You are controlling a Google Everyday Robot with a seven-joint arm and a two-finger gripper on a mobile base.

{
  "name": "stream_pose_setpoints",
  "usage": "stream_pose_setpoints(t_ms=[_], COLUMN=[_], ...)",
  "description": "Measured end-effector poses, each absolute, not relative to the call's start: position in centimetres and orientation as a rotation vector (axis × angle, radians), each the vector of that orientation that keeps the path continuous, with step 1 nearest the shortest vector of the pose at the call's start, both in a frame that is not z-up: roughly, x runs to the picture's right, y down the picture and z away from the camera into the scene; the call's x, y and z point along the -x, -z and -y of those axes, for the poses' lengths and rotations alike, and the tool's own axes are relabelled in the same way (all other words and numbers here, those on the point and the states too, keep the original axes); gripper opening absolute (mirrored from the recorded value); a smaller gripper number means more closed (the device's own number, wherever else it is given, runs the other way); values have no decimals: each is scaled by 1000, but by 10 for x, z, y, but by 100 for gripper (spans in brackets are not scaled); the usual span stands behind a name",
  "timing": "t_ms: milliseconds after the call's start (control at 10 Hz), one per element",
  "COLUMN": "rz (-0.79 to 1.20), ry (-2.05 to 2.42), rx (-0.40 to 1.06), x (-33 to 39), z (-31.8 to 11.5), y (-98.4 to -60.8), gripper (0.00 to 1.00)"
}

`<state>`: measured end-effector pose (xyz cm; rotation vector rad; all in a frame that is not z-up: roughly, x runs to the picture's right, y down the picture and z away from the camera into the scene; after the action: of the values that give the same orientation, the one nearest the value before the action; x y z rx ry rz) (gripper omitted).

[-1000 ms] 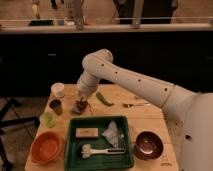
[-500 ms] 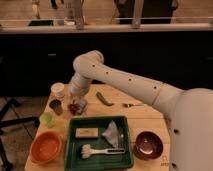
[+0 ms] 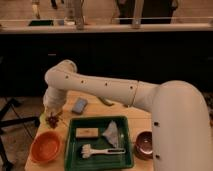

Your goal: Place grapes in red bowl

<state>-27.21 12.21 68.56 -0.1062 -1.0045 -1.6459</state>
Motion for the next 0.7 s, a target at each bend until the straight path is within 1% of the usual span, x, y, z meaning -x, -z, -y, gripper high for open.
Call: stream_pose_setpoints(t_ms=[400, 700], rz=[1063, 1110], ry=[1692, 1722], rx=[116, 129], x=[306, 327], z=[-184, -209], y=[-666, -665], gripper=[0, 0])
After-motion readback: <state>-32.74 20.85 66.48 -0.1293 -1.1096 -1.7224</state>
